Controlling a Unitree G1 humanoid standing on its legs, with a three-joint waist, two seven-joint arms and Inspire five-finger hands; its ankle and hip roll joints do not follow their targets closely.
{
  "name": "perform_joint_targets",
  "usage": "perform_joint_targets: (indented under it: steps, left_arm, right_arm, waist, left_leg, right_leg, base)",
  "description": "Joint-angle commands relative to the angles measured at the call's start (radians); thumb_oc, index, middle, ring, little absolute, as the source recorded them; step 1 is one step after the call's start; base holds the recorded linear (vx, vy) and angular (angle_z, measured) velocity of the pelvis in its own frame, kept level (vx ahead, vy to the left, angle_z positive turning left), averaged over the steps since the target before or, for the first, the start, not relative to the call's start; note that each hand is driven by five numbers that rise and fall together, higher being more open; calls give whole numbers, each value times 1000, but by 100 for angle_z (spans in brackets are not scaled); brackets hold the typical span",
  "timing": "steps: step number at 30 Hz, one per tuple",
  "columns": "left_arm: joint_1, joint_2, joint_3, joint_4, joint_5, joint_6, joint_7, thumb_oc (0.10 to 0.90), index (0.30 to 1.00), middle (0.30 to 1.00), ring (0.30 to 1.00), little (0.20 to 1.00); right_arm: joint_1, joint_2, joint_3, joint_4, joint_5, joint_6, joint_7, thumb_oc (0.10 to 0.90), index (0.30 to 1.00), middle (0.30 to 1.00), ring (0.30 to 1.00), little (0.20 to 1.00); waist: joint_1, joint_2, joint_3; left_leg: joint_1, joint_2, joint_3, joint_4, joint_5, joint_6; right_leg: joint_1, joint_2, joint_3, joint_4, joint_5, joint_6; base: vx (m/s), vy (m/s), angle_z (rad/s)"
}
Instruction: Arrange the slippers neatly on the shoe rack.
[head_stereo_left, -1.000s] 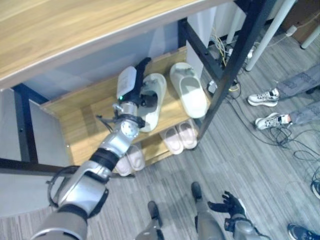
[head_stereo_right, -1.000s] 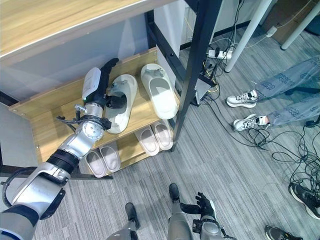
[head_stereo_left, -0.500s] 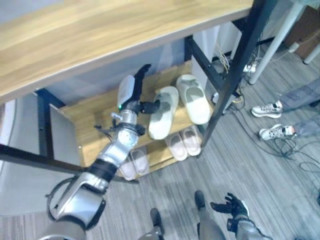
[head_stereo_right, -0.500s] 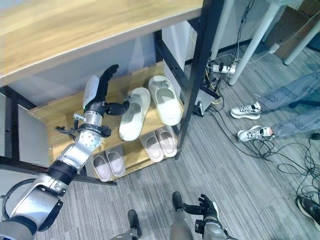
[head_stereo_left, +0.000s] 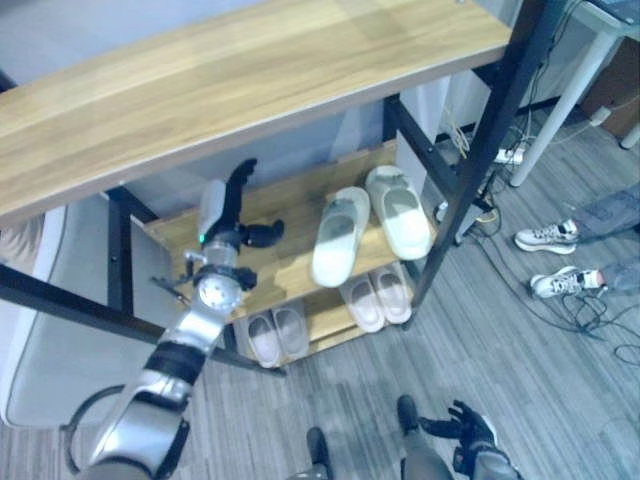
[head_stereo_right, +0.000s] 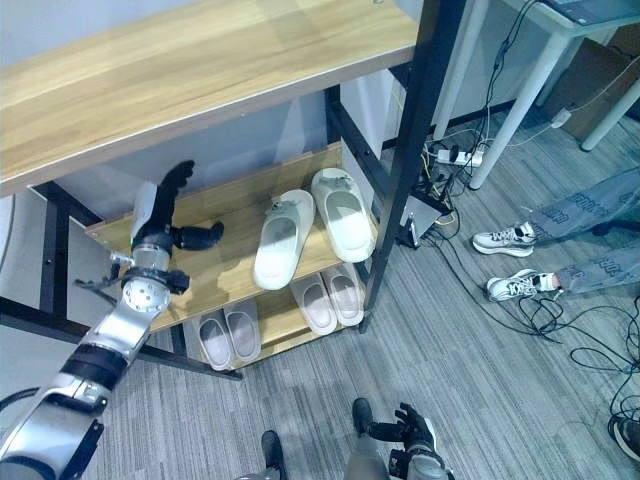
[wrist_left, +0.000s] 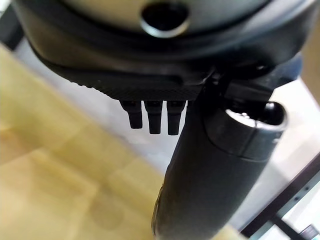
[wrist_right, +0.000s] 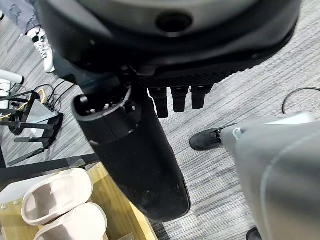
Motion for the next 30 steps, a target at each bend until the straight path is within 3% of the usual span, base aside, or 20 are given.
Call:
perform_joint_targets:
  steps: [1,9,16,27,30]
  left_arm:
    - [-58,21,44,-32,35,-92,-13,800,900,900,900,900]
    - [118,-68,36,-107,90,-88,-71,800,900,900,900,900]
    - [190,-125,8,-182,27,-90,-154,800,900,900,900,900]
    - [155,-202,-109,-235,-73,-84,-231,800,900,900,900,900]
    - [131,-260,-166,-216,-114,-74,-241,800,900,900,900,900]
  right_arm:
    - [-4,-16,-26,10,24,-31,-1,800,900,900,900,900]
    - [-18,-8,-38,-4,23,-30,-1,800,900,900,900,900]
    - [-15,1,-39,-20,18,-20,-2,800,900,900,900,900]
    - [-28,-1,-15,-41,17,-2,-9,800,900,900,900,900]
    - [-34,1,10,-58,16,3,-12,800,900,900,900,900]
  waist:
    - [22,24,-41]
    - [32,19,-45]
    - [33,19,-51]
    - [23,28,-54]
    - [15,36,-51]
  left_leg:
    - [11,-58,-70,-2,-98,28]
    - [23,-54,-72,-2,-104,30]
    - [38,-53,-74,-2,-106,31]
    - [47,-52,-74,-2,-106,33]
    - [49,-51,-71,-2,-104,34]
  right_leg:
    - [60,24,-105,36,-166,36]
    - [73,26,-107,33,-170,32]
    - [86,29,-108,34,-174,28]
    - [95,31,-104,31,-173,27]
    - [94,34,-99,31,-173,26]
  base:
    - [0,0,0]
    - [0,0,0]
    - [0,0,0]
    - [1,-3,0]
    - [3,-10,0]
